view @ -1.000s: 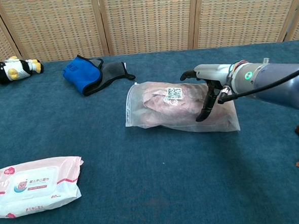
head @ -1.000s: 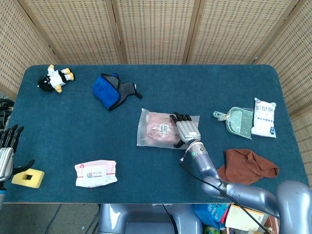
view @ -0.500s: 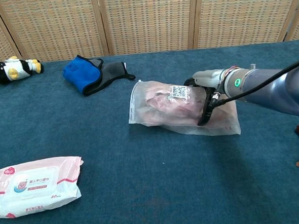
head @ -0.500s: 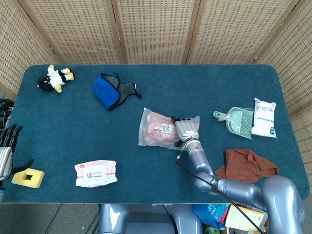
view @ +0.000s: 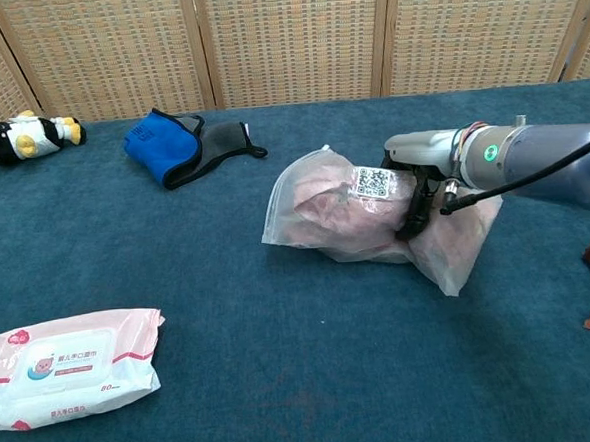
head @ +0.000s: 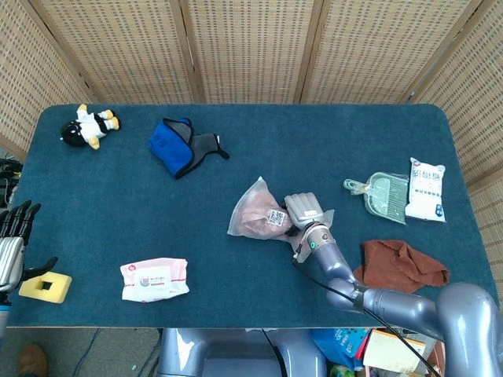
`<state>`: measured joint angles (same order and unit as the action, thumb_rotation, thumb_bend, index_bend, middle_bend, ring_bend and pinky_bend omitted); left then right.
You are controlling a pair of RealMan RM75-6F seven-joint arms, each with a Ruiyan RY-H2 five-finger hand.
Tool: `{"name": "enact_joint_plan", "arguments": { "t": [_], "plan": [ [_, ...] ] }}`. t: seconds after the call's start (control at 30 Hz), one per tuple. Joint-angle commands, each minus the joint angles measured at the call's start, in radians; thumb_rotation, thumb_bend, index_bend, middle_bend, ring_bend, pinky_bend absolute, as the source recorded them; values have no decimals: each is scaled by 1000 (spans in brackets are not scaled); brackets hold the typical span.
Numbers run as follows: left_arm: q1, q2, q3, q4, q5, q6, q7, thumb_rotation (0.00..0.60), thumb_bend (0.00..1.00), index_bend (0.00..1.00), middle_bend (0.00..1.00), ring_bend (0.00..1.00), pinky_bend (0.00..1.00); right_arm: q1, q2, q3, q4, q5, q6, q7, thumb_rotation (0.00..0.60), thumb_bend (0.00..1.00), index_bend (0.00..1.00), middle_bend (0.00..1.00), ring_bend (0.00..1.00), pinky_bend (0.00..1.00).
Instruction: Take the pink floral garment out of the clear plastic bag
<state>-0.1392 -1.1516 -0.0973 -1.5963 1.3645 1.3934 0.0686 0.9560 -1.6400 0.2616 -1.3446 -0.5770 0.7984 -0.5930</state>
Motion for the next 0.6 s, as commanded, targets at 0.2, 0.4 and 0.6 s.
{"name": "enact_joint_plan", "arguments": {
  "t": [0.2,0.4,0.6],
  "plan": [
    [-61,-4,-30,22,4,-56,-6,600,220,0,0,0,0,-74,91,56,-88,-334,-80,307,600,563,621,641,608,694],
    [-161,33,-82,9,-6,-177,-52,600,221,0,0,0,0,-47,79,87,-77,-432,-94,401,600,565,625,645,609,694],
    [-252,106,-138,-31,-7,-276,-117,600,223,0,0,0,0,-13,30,107,-31,-494,-97,486,600,566,628,647,613,694]
  ]
}}
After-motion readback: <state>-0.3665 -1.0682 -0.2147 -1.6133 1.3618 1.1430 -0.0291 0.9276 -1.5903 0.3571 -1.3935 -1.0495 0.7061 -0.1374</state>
